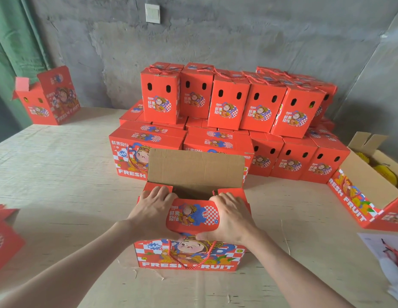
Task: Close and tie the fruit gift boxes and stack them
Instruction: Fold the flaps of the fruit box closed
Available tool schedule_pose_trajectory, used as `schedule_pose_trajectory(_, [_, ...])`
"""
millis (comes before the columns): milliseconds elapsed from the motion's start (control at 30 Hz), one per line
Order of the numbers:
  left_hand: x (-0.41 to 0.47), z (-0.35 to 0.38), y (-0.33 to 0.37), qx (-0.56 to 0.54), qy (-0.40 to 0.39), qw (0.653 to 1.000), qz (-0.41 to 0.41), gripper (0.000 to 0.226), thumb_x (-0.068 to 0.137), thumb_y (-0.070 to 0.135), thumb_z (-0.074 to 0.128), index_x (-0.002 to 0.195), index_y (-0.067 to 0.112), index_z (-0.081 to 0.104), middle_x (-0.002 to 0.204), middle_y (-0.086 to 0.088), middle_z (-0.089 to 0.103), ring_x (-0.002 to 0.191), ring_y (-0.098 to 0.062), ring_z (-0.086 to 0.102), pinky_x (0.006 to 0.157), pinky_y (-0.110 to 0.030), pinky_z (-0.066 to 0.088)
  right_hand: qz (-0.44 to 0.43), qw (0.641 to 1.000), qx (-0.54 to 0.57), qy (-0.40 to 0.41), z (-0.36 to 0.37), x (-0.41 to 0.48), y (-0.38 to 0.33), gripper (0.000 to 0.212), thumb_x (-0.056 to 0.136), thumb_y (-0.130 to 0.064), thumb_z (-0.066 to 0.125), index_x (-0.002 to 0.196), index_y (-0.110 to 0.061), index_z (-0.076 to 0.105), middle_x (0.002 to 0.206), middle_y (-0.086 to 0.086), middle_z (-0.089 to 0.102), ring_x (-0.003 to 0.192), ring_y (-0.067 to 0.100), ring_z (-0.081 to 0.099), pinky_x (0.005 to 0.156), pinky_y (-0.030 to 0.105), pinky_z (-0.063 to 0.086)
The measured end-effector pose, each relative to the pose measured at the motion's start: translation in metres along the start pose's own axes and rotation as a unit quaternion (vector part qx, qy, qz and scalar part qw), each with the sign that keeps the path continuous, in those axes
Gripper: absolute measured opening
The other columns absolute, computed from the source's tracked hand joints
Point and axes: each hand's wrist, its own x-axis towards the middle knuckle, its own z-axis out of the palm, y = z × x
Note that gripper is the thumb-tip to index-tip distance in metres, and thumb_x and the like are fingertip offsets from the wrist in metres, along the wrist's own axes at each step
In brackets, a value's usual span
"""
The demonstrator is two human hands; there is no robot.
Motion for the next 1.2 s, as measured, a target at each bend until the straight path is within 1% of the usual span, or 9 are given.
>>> schedule_pose_trajectory(200, [0.002, -0.001, 0.0, -0.014, -0.013, 1.0, 0.005, 0.104, 0.05, 0.091, 0.053, 0.132, 0.029, 0.035, 0.127, 0.009, 0.03, 0.117, -0.01, 0.029, 0.106, -0.033, 0.028, -0.005, 1.0, -0.027, 0.01, 0.002, 0.002, 0.001, 0.103, 0.048, -0.099, 0.037, 0.117, -0.023, 0.047, 0.111, -0.004, 0.042, 0.104, 0.014, 0.039, 0.093, 0.034, 0.035])
schedule_pose_trajectory(467, [0.006, -0.001, -0.001, -0.02, -0.058, 0.998, 0.002, 0.1, 0.056, 0.088, 0.055, 0.138, 0.04, 0.025, 0.134, 0.01, 0.03, 0.123, -0.012, 0.027, 0.11, -0.037, 0.027, -0.001, 0.997, -0.023, -0.074, -0.006, 0.008, 0.003, 0.102, 0.052, -0.097, 0.04, 0.125, -0.025, 0.041, 0.118, -0.003, 0.043, 0.11, 0.016, 0.038, 0.098, 0.036, 0.032])
schedule_pose_trajectory(567, [0.008, -0.007, 0.002, -0.022, -0.095, 0.995, 0.002, 0.11, 0.048, 0.1, 0.029, 0.139, 0.039, 0.026, 0.136, 0.008, 0.028, 0.127, -0.014, 0.025, 0.112, -0.041, 0.024, 0.04, 0.993, 0.031, -0.111, -0.013, 0.013, 0.001, 0.089, 0.07, -0.088, 0.017, 0.123, -0.024, 0.047, 0.118, 0.001, 0.048, 0.116, 0.02, 0.04, 0.095, 0.038, 0.031])
schedule_pose_trajectory(667, [0.007, -0.011, 0.006, -0.086, -0.051, 0.995, -0.012, 0.113, 0.051, 0.097, -0.008, 0.132, 0.037, 0.042, 0.119, 0.006, 0.035, 0.121, -0.014, 0.032, 0.106, -0.035, 0.028, 0.066, 0.998, 0.003, -0.009, -0.008, 0.013, -0.004, 0.055, 0.094, -0.064, 0.023, 0.103, -0.022, 0.057, 0.104, 0.0, 0.057, 0.105, 0.019, 0.049, 0.088, 0.033, 0.036])
schedule_pose_trajectory(700, [0.008, -0.01, 0.008, -0.105, -0.031, 0.994, -0.021, 0.1, 0.064, 0.089, -0.007, 0.129, 0.037, 0.047, 0.112, 0.007, 0.035, 0.119, -0.014, 0.034, 0.102, -0.034, 0.029, 0.07, 0.997, -0.018, 0.03, -0.005, 0.01, -0.006, 0.051, 0.095, -0.061, 0.027, 0.098, -0.021, 0.059, 0.099, 0.0, 0.059, 0.1, 0.019, 0.05, 0.085, 0.032, 0.037])
schedule_pose_trajectory(767, [0.011, -0.008, 0.01, -0.117, -0.006, 0.992, -0.041, 0.06, 0.093, 0.063, 0.011, 0.125, 0.035, 0.053, 0.109, 0.006, 0.037, 0.116, -0.016, 0.037, 0.099, -0.034, 0.031, 0.08, 0.993, -0.033, 0.083, 0.001, 0.006, -0.009, 0.05, 0.095, -0.058, 0.035, 0.093, -0.017, 0.063, 0.089, 0.002, 0.059, 0.09, 0.021, 0.051, 0.079, 0.032, 0.039])
schedule_pose_trajectory(833, [0.014, -0.002, 0.014, -0.102, 0.013, 0.993, -0.059, 0.042, 0.101, 0.045, 0.024, 0.12, 0.031, 0.059, 0.113, 0.004, 0.044, 0.115, -0.017, 0.039, 0.096, -0.033, 0.032, 0.081, 0.99, -0.023, 0.116, 0.006, 0.002, -0.009, 0.048, 0.095, -0.053, 0.043, 0.09, -0.013, 0.067, 0.081, 0.004, 0.058, 0.084, 0.024, 0.051, 0.075, 0.035, 0.039])
schedule_pose_trajectory(1033, [0.02, 0.005, 0.013, -0.125, 0.048, 0.984, -0.117, 0.042, 0.099, 0.046, 0.033, 0.108, 0.025, 0.067, 0.114, 0.004, 0.053, 0.112, -0.018, 0.045, 0.093, -0.033, 0.036, 0.087, 0.993, 0.033, 0.067, -0.002, 0.019, -0.006, 0.045, 0.1, -0.042, 0.038, 0.086, -0.008, 0.065, 0.081, 0.002, 0.05, 0.086, 0.023, 0.054, 0.064, 0.029, 0.029])
schedule_pose_trajectory(1200, [0.019, 0.009, 0.013, -0.081, 0.067, 0.988, -0.117, 0.041, 0.1, 0.047, 0.029, 0.112, 0.028, 0.064, 0.117, 0.002, 0.053, 0.115, -0.02, 0.043, 0.093, -0.036, 0.035, 0.075, 0.995, 0.025, 0.059, -0.002, 0.023, -0.005, 0.043, 0.101, -0.041, 0.035, 0.093, -0.011, 0.064, 0.091, 0.005, 0.059, 0.091, 0.021, 0.052, 0.069, 0.03, 0.033])
